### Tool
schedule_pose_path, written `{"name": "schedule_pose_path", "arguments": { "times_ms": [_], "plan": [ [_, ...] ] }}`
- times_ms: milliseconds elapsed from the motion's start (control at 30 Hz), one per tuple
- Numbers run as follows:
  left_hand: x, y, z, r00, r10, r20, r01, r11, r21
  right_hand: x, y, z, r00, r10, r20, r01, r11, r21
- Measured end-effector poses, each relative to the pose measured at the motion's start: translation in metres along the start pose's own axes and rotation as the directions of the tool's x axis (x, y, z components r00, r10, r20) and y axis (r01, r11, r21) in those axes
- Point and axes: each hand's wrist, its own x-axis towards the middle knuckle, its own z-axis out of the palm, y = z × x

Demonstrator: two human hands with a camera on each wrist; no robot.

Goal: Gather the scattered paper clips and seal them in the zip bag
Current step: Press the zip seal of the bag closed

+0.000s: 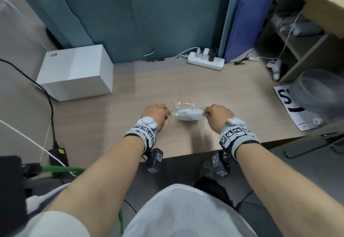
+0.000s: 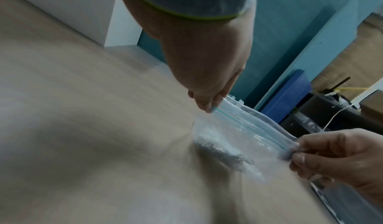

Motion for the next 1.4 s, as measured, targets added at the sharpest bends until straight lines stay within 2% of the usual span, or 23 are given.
{"name": "schedule_pose_path", "arguments": {
  "times_ms": [200,333,433,500,600,933,1133,1233,1400],
  "plan": [
    [0.011,-0.012,-0.064,0.967,-0.075,-0.242,0.05,0.993,-0.107,0.025,-0.021,-0.073,0.989,-0.047,-0.139,0.054,0.998,0.043],
    [0.014,-0.017,-0.086,0.958,-0.049,-0.282,0.022,0.995,-0.096,0.031,-0.032,-0.099,0.985,-0.072,-0.154,0.076,0.997,0.02],
    [0.015,-0.02,-0.101,0.94,-0.094,-0.329,0.055,0.99,-0.127,0.033,-0.039,-0.115,0.981,-0.094,-0.167,0.109,0.99,0.086],
    [0.014,-0.021,-0.106,0.947,-0.104,-0.305,0.053,0.984,-0.17,0.033,-0.042,-0.12,0.979,-0.119,-0.164,0.139,0.984,0.114],
    [0.013,-0.025,-0.11,0.925,-0.152,-0.347,0.05,0.957,-0.284,0.033,-0.041,-0.125,0.975,-0.128,-0.179,0.161,0.97,0.18],
    [0.029,-0.015,-0.104,0.935,-0.239,-0.261,0.126,0.915,-0.383,0.043,-0.016,-0.117,0.976,-0.084,-0.199,0.143,0.943,0.3],
    [0.046,-0.009,-0.087,0.944,-0.234,-0.232,0.132,0.914,-0.384,0.056,0.005,-0.111,0.985,-0.068,-0.157,0.118,0.933,0.339],
    [0.056,-0.007,-0.079,0.943,-0.26,-0.206,0.158,0.898,-0.411,0.063,0.012,-0.108,0.979,-0.093,-0.182,0.159,0.905,0.393],
    [0.067,0.005,-0.074,0.921,-0.327,-0.21,0.207,0.87,-0.446,0.072,0.024,-0.101,0.969,-0.084,-0.233,0.205,0.8,0.564]
  ]
}}
